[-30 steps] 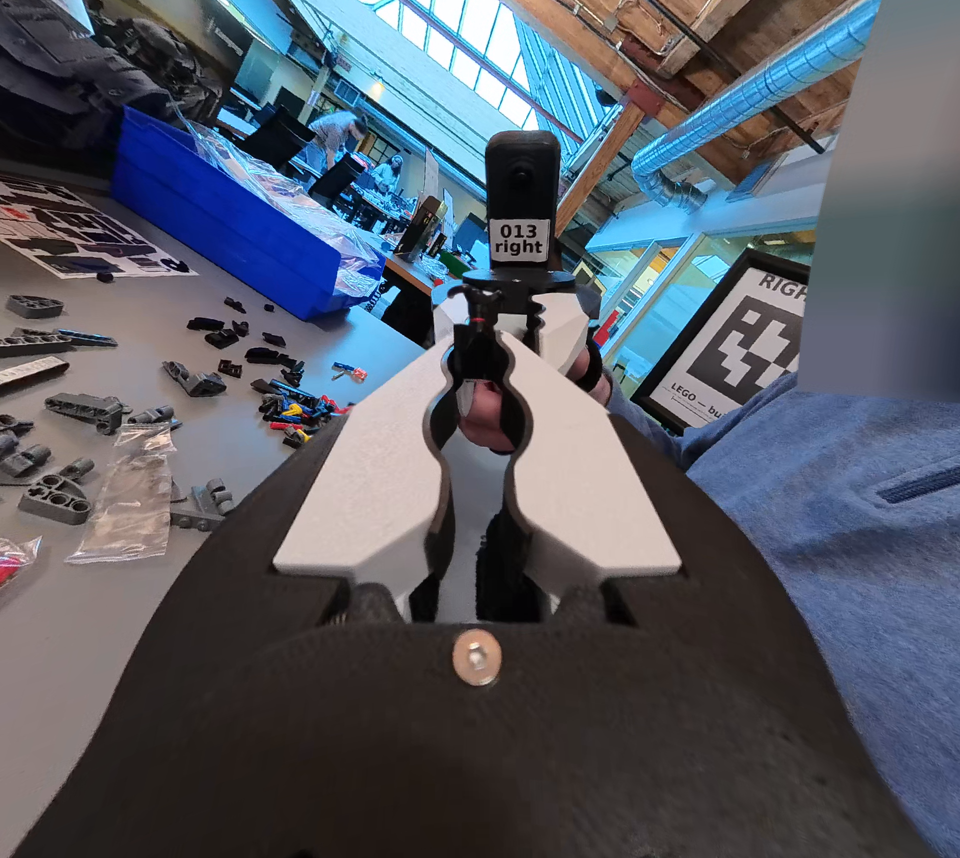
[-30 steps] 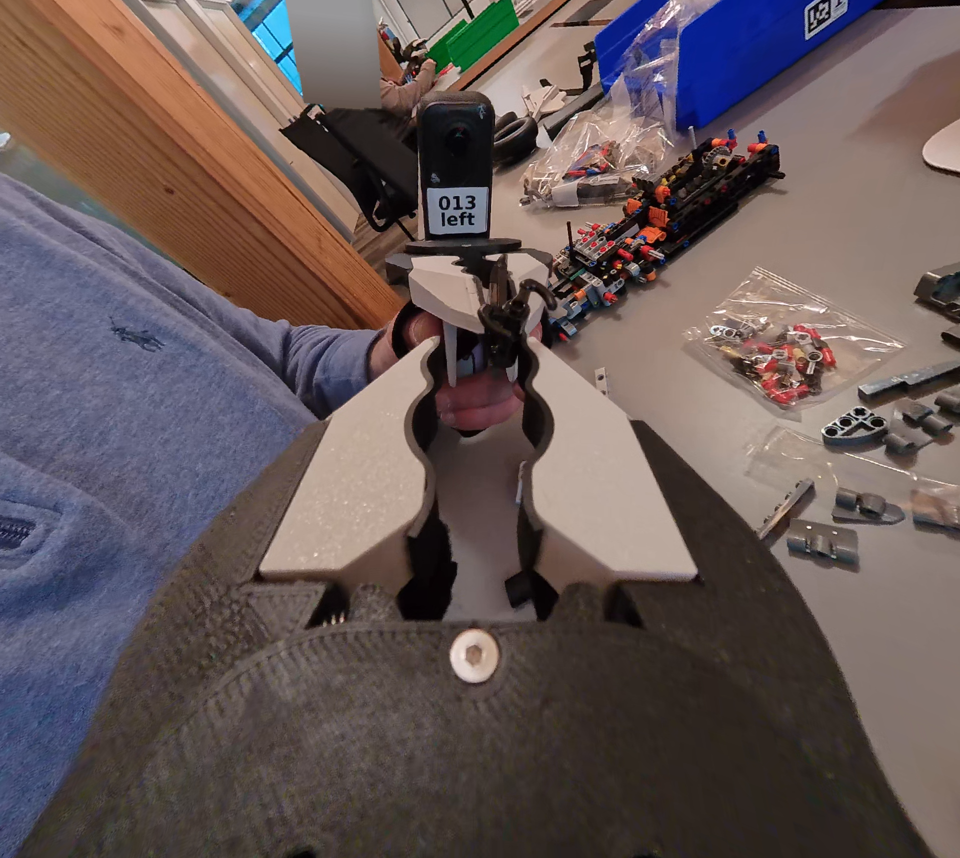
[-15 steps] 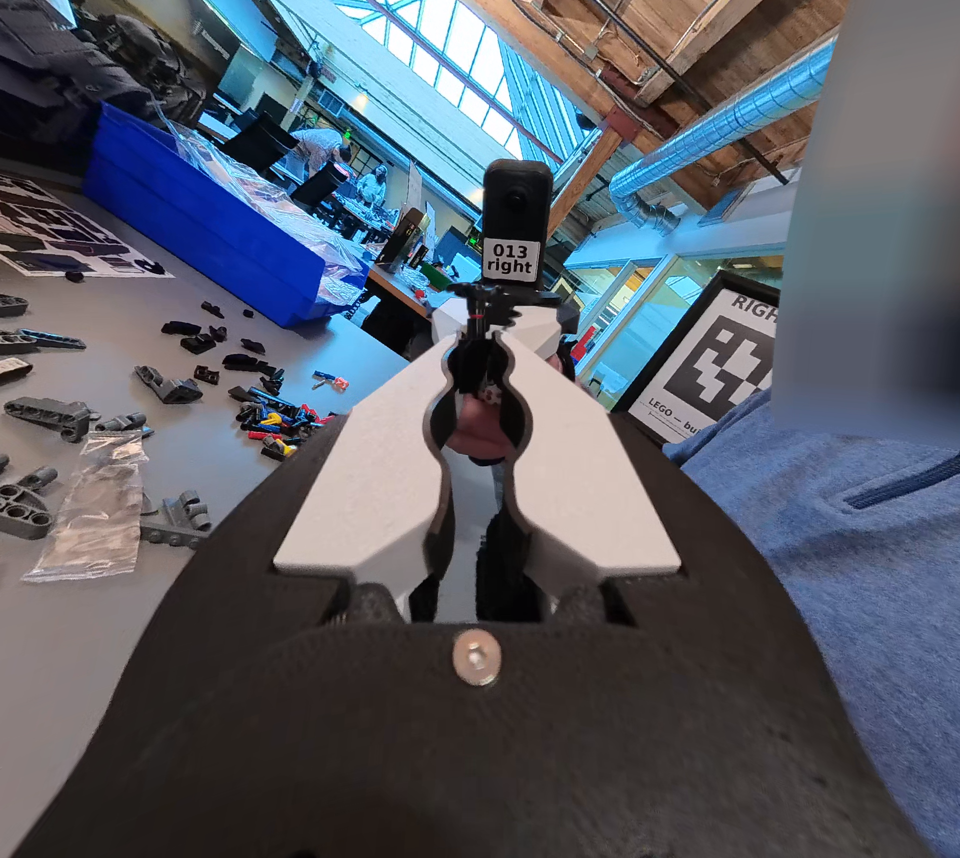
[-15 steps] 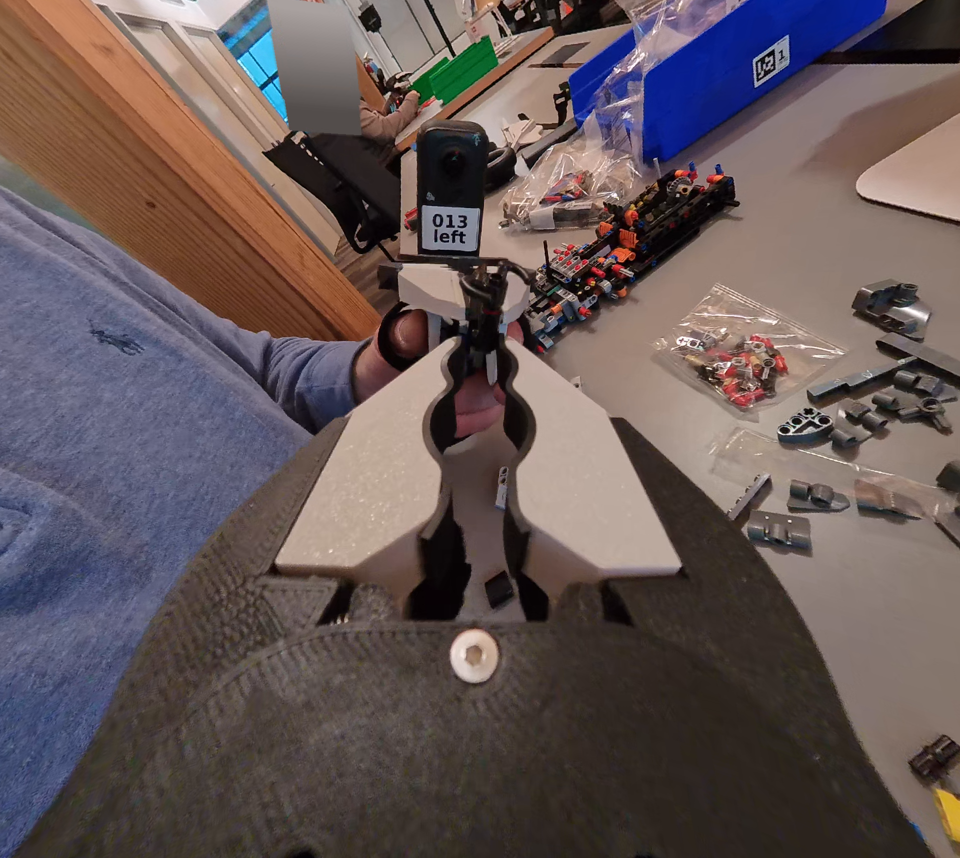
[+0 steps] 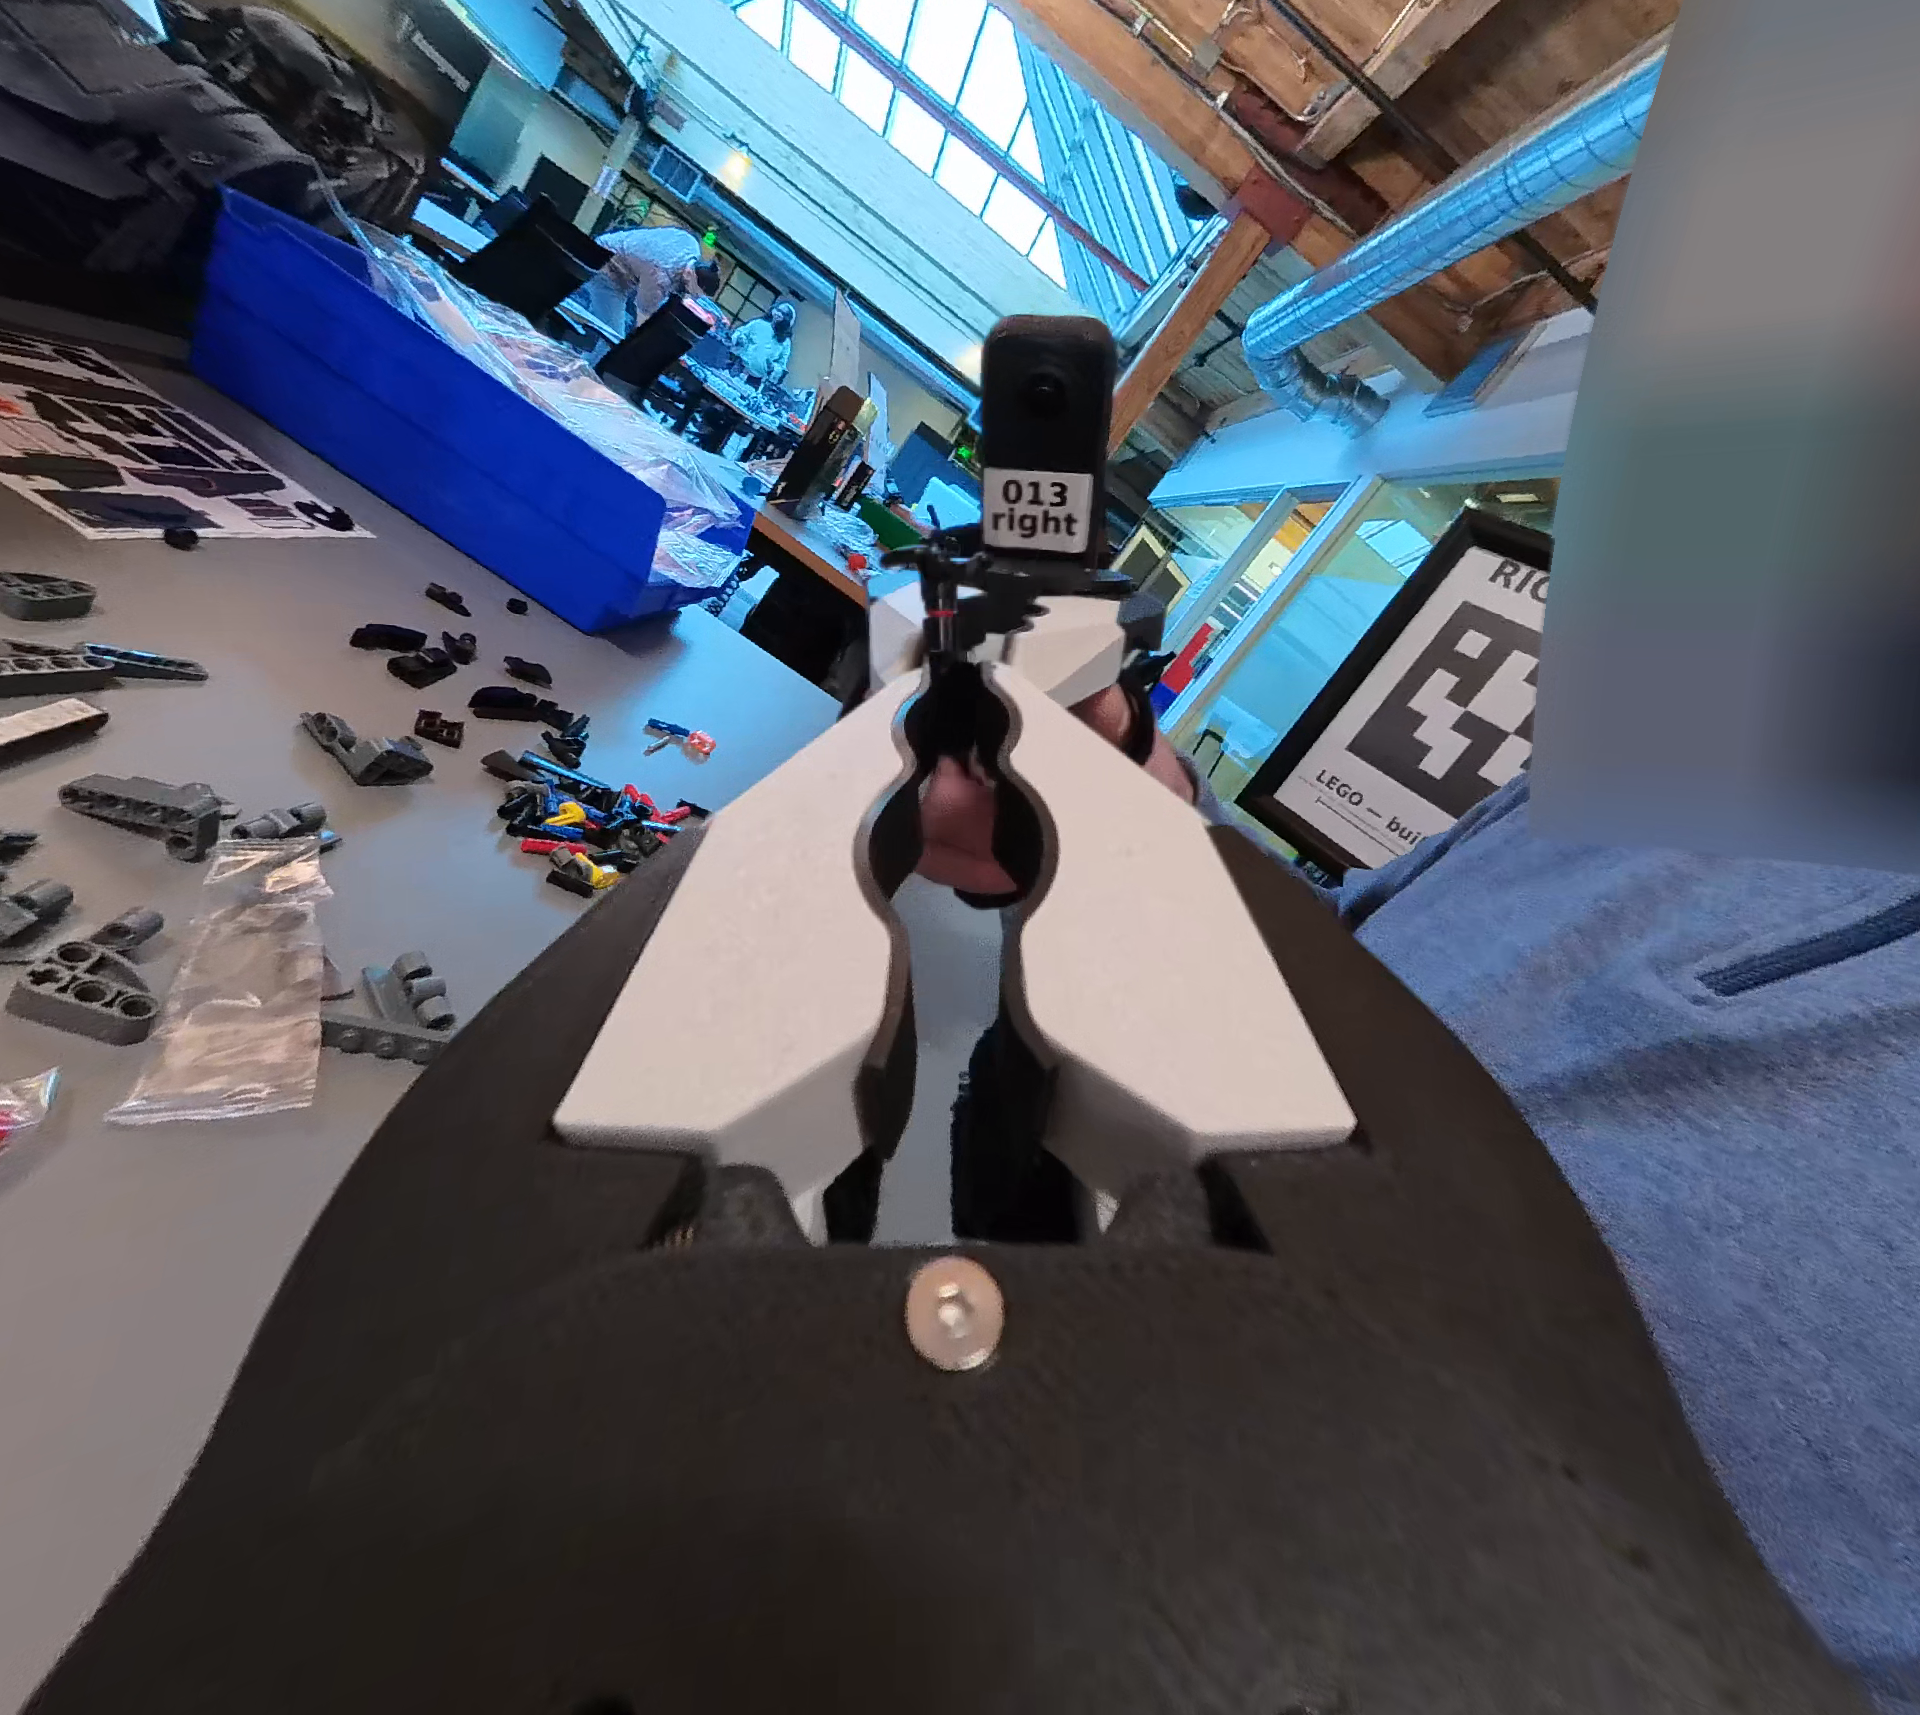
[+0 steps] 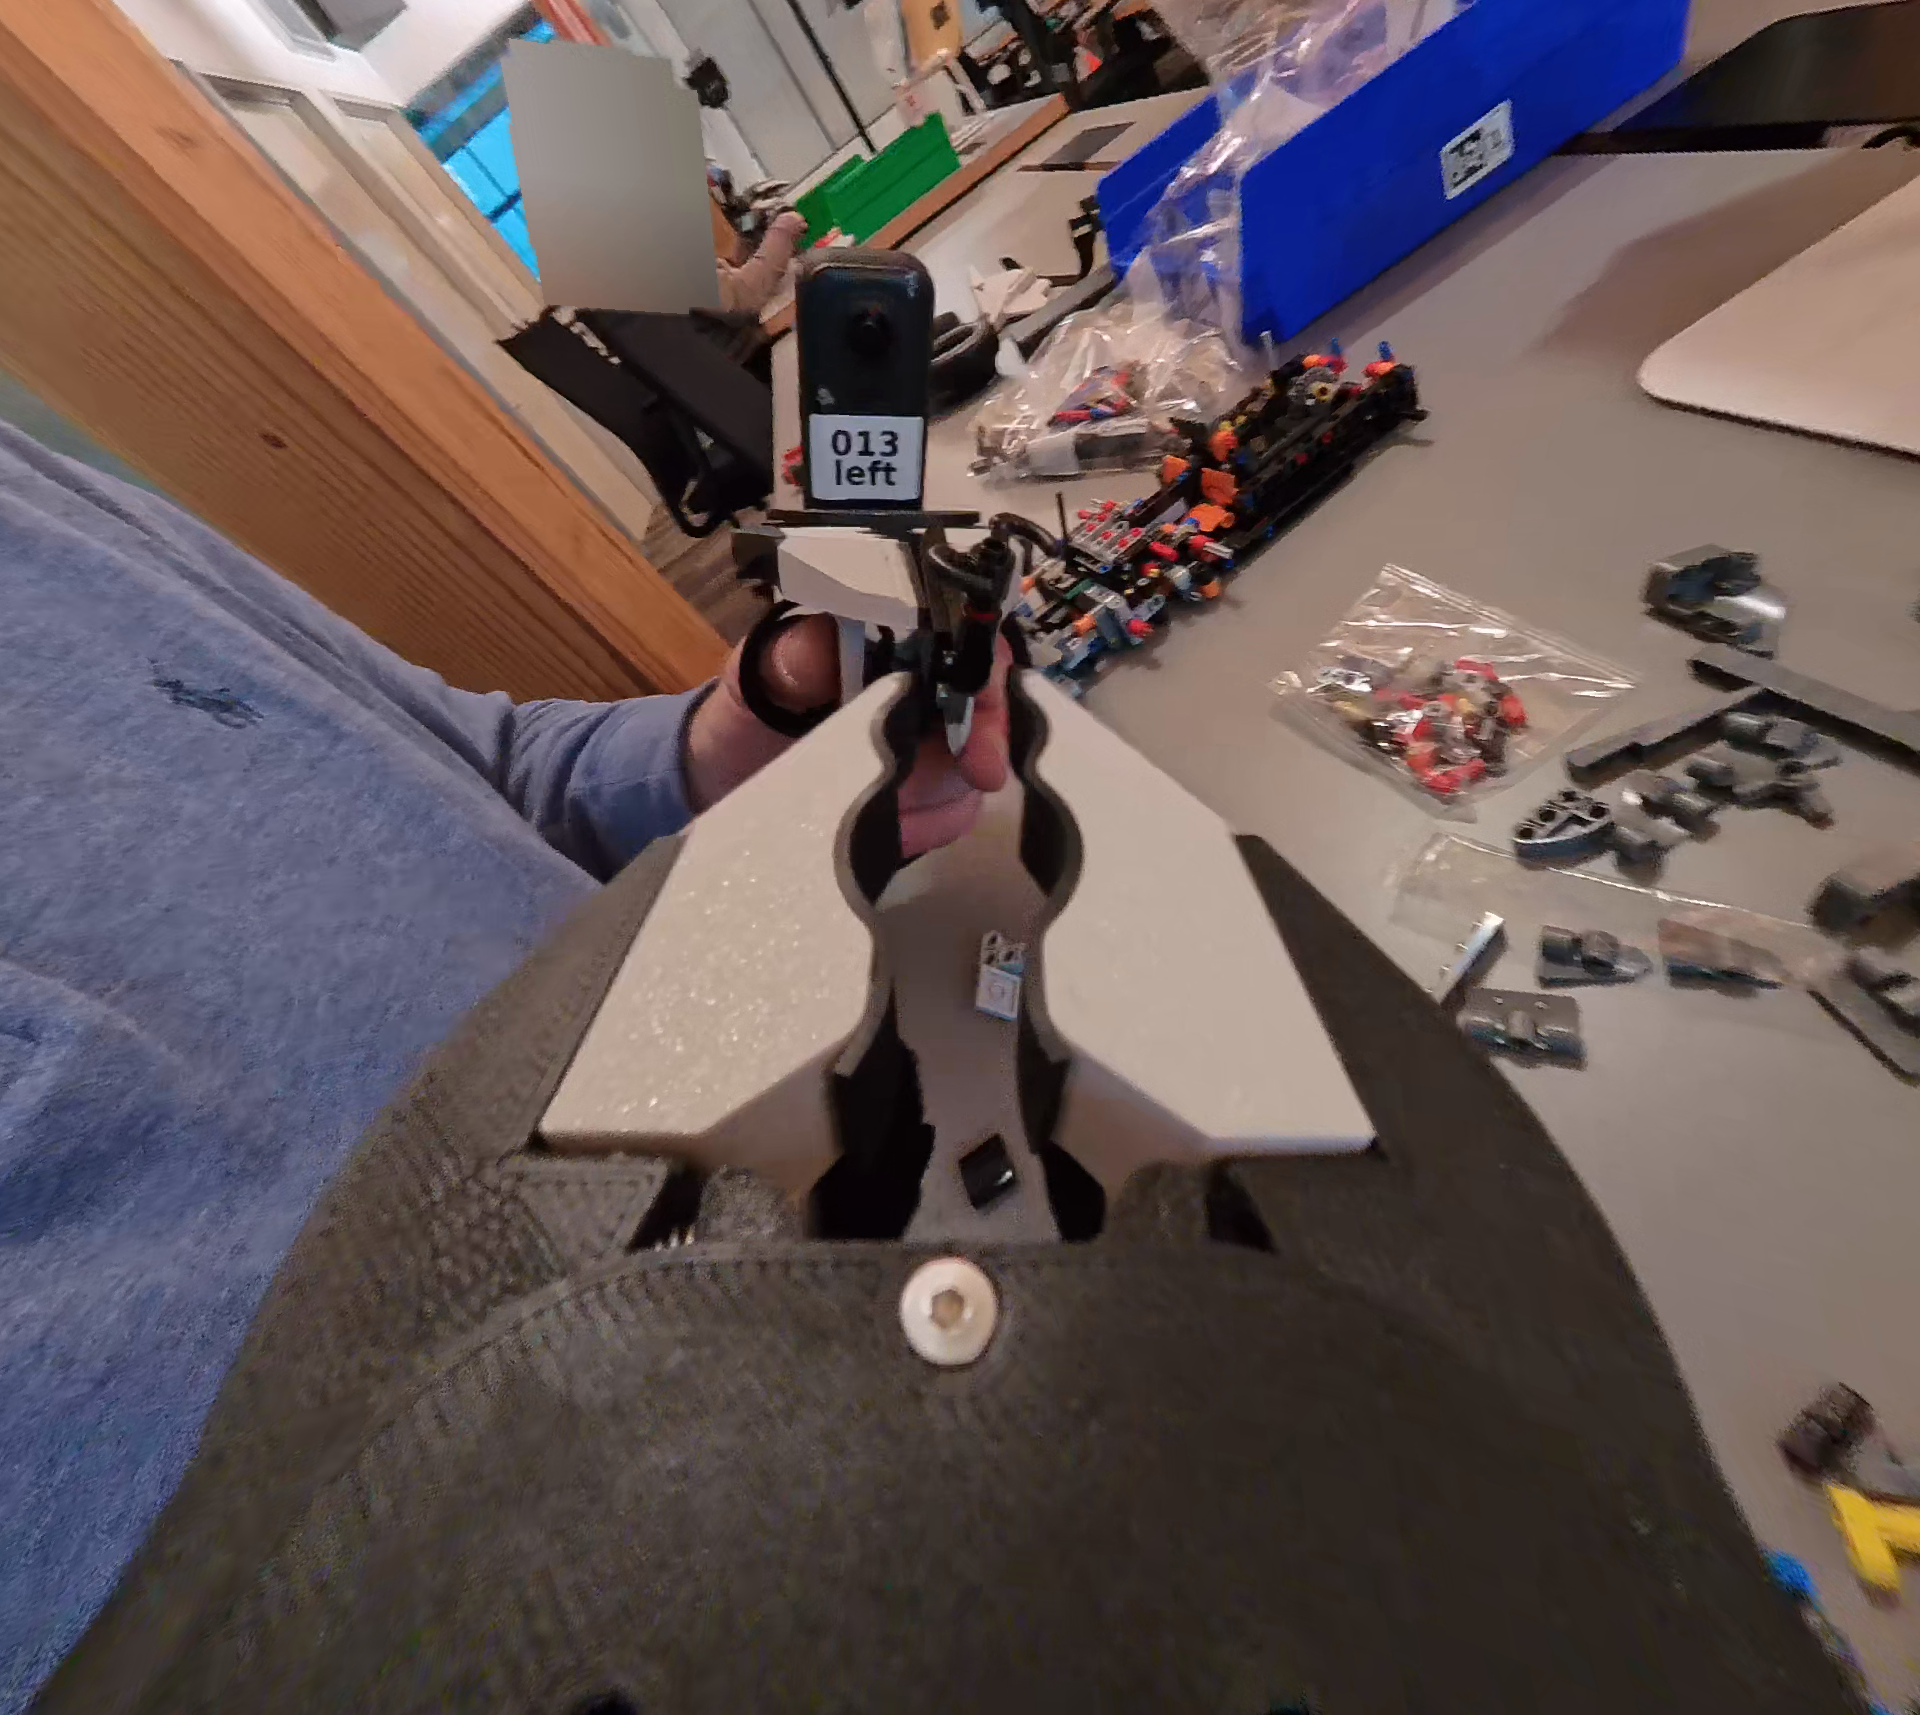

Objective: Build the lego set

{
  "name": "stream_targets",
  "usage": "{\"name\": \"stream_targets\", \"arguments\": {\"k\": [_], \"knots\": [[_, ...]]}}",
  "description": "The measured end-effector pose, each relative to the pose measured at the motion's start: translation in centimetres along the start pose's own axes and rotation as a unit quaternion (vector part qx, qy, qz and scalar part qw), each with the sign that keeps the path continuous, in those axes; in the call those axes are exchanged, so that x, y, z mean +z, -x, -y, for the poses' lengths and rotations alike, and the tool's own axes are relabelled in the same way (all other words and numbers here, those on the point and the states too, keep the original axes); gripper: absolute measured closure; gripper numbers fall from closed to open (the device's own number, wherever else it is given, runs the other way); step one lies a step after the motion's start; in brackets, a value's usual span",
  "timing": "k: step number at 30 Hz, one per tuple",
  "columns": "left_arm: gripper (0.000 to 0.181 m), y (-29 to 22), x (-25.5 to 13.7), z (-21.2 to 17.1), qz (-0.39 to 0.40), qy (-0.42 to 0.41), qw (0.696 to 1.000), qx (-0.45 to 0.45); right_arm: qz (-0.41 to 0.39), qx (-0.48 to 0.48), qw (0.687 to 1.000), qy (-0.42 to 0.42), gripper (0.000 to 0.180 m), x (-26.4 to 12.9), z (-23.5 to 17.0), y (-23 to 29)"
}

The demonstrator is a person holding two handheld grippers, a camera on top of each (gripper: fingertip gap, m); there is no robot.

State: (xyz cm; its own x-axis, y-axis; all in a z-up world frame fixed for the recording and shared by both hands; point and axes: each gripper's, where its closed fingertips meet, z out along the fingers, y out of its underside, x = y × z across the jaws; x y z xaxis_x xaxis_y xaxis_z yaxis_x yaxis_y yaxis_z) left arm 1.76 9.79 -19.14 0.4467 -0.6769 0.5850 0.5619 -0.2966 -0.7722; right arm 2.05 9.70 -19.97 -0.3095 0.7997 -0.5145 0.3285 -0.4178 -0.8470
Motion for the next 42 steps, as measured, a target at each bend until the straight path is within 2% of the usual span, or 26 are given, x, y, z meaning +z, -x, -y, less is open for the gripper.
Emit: {"name": "stream_targets", "arguments": {"k": [1, 3, 7, 14, 16, 19, 23, 27, 29, 30, 32, 38, 42], "knots": [[0.177, 0.1, -0.2, 0.2, 0.002, -0.001, 1.0, -0.002, -0.006, -0.003, 1.0, -0.005, 0.158, -0.6, 0.4, 0.0], [0.177, 0.5, -0.8, 0.5, 0.017, -0.003, 1.0, -0.004, -0.032, -0.022, 0.999, -0.003, 0.157, -2.3, 0.7, -0.4], [0.176, 1.2, -2.2, 0.4, 0.045, 0.007, 0.999, -0.003, -0.125, -0.089, 0.986, 0.065, 0.155, -5.9, -1.8, -1.6], [0.176, 1.9, -4.0, 0.0, 0.074, 0.011, 0.997, -0.001, -0.227, -0.124, 0.937, 0.235, 0.155, -9.8, -11.6, -3.0], [0.177, 2.2, -4.2, -0.4, 0.079, 0.014, 0.997, -0.004, -0.21, -0.13, 0.934, 0.257, 0.16, -9.0, -13.6, -1.9], [0.177, 2.2, -4.3, -0.7, 0.081, 0.017, 0.997, -0.004, -0.159, -0.154, 0.939, 0.262, 0.16, -5.4, -15.1, 0.6], [0.177, 1.8, -4.2, -1.0, 0.082, 0.027, 0.996, 0.001, -0.15, -0.216, 0.917, 0.301, 0.149, -1.4, -16.7, 0.5], [0.177, 1.5, -4.6, -1.6, 0.09, 0.036, 0.995, 0.0, -0.142, -0.258, 0.895, 0.336, 0.154, 0.5, -17.2, -0.2], [0.177, 1.6, -4.9, -1.8, 0.093, 0.034, 0.995, -0.008, -0.15, -0.274, 0.881, 0.356, 0.16, 0.7, -17.5, -0.8], [0.177, 1.6, -5.1, -1.9, 0.095, 0.032, 0.995, -0.01, -0.149, -0.277, 0.875, 0.367, 0.17, 0.7, -17.7, -1.1], [0.177, 1.6, -5.3, -1.8, 0.094, 0.028, 0.995, -0.014, -0.142, -0.274, 0.878, 0.366, 0.18, 0.7, -17.7, -1.1], [0.176, 1.8, -5.7, -1.9, 0.097, 0.032, 0.995, -0.014, -0.156, -0.254, 0.89, 0.344, 0.18, -0.5, -17.0, -1.7], [0.176, 1.9, -5.9, -1.9, 0.099, 0.033, 0.994, -0.018, -0.165, -0.231, 0.895, 0.345, 0.168, -2.0, -16.8, -1.6]]}}
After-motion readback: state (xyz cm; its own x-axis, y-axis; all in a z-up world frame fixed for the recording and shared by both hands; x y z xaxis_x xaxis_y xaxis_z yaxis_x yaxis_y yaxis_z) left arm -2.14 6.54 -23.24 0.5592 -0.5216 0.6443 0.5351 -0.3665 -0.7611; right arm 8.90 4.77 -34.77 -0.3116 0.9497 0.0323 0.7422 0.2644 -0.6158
